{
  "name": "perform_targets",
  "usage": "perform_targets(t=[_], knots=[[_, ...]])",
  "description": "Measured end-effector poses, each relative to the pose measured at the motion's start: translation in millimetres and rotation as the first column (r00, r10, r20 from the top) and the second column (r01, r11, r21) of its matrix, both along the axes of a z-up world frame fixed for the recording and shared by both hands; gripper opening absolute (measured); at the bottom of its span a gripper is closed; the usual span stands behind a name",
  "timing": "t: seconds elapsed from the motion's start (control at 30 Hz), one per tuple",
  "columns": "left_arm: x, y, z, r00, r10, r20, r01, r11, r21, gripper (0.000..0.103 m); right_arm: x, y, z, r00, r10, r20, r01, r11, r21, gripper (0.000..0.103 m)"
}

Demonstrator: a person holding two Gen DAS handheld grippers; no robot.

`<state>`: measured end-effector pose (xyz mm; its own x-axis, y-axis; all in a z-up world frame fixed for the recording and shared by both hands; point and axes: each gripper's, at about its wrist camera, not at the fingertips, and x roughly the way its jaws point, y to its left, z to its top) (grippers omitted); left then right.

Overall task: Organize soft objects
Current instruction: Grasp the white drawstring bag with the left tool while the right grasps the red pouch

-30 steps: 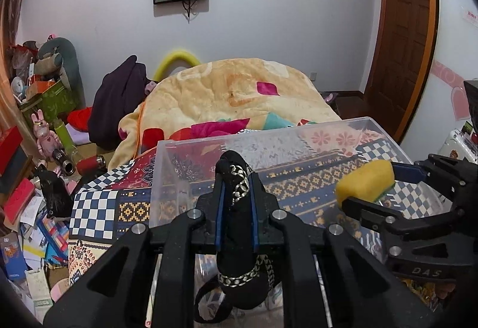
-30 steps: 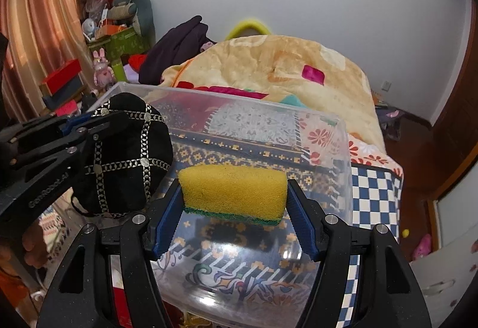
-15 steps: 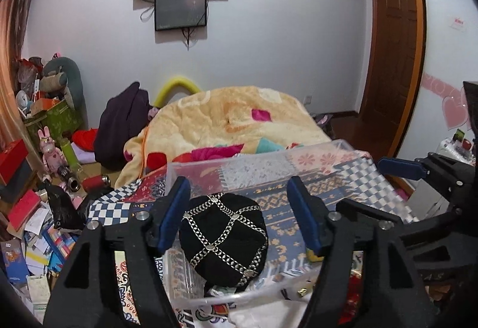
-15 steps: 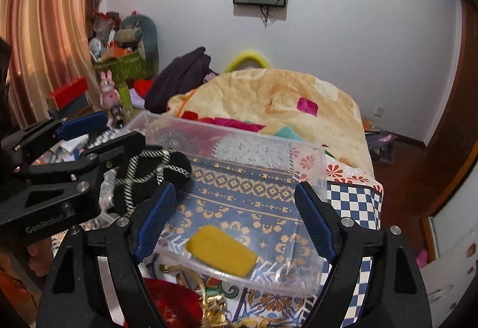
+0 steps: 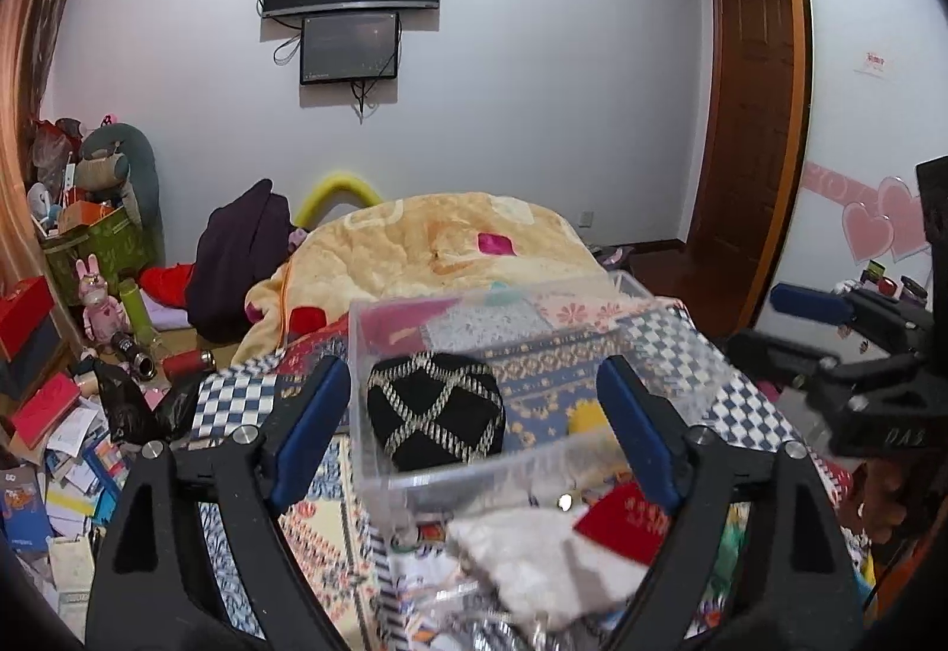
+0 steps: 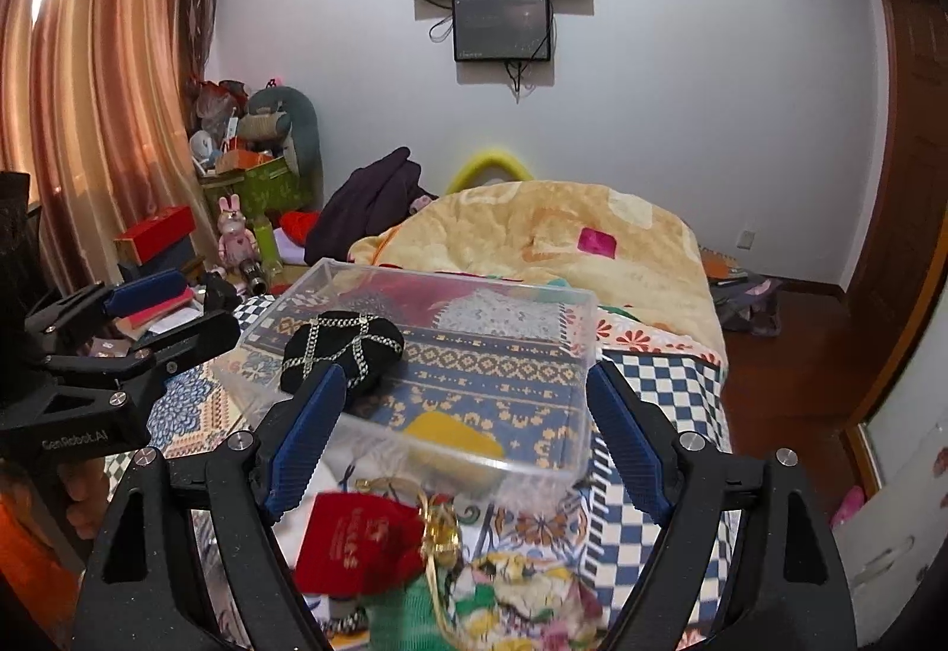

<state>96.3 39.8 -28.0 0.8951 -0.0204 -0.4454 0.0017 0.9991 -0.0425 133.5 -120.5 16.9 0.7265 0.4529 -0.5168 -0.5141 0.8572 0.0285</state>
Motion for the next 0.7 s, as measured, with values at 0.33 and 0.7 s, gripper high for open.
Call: perform_targets(t=[0.33,0.7], knots=[[-21.2,-5.7,-40.2,0.994,-0.041,-0.101,0.038,0.999,-0.033,0.086,-27.3,6.5,-33.6,1.000,0.025,-0.011,-0.025,0.998,-0.055,0.082],[-15.4,-3.7,-82.3,0.975,-0.096,-0.201,0.070,0.988,-0.136,0.074,-17.7,9.2,-69.5,0.992,0.040,-0.120,-0.044,0.999,-0.030,0.081]])
